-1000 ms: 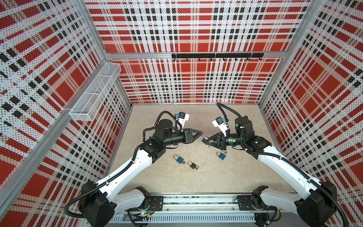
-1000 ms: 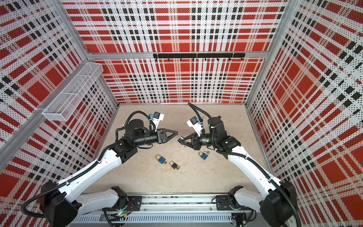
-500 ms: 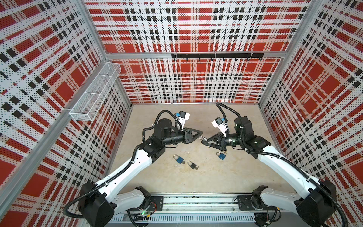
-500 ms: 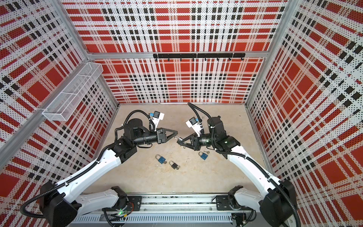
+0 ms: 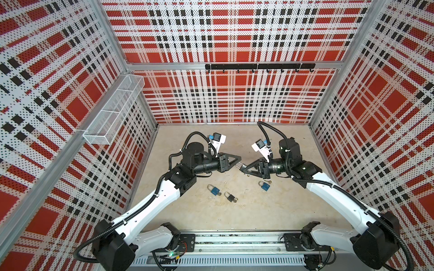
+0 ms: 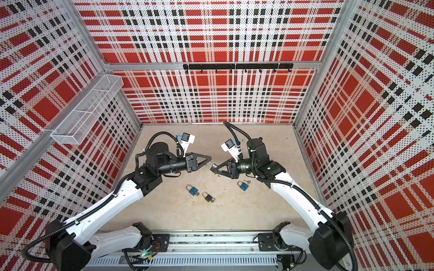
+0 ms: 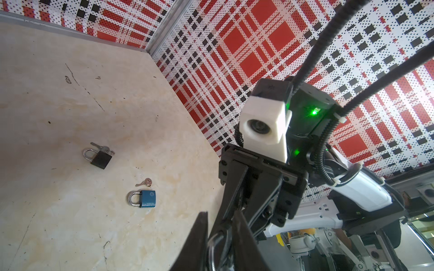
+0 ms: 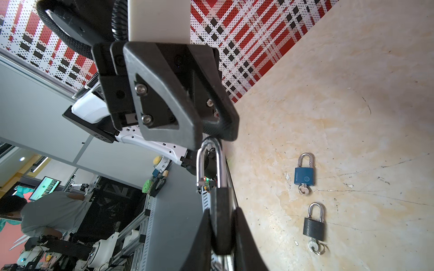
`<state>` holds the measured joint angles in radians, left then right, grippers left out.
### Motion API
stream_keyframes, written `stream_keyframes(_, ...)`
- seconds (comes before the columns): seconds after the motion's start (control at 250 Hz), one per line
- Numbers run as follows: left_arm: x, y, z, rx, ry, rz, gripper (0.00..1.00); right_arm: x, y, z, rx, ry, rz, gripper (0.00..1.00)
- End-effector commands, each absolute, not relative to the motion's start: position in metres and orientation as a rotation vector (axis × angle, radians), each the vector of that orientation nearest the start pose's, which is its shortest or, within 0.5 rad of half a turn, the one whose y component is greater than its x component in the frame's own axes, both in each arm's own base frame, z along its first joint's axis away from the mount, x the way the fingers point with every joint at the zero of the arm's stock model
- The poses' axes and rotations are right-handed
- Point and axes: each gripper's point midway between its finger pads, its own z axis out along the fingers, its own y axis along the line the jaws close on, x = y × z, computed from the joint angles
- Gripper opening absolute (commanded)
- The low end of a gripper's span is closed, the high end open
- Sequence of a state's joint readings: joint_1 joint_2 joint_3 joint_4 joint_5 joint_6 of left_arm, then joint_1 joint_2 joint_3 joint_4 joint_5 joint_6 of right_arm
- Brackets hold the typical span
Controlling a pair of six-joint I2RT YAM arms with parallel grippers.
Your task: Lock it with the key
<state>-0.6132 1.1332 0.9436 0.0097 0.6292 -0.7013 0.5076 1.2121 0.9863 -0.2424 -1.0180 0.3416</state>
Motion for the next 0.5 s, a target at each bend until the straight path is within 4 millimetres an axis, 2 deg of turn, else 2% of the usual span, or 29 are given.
stream_keyframes(0.0,0.2359,-0.2951,0.3241,0.465,1.921,-1.482,0.23,0.2183,0.2897,0.3166,-0.905,1.846,1.528,0.0)
stream_keyframes(0.18,0.2352,-0.2948,0.321,0.463,1.93,-1.486,0.22,0.2182,0.29,0.3192,-0.909,1.839,1.53,0.0)
stream_keyframes(0.496,0.2381,-0.2896,0.3232,0.444,1.922,-1.474,0.06,0.2157,0.2907,0.3195,-0.918,1.834,1.556,0.0)
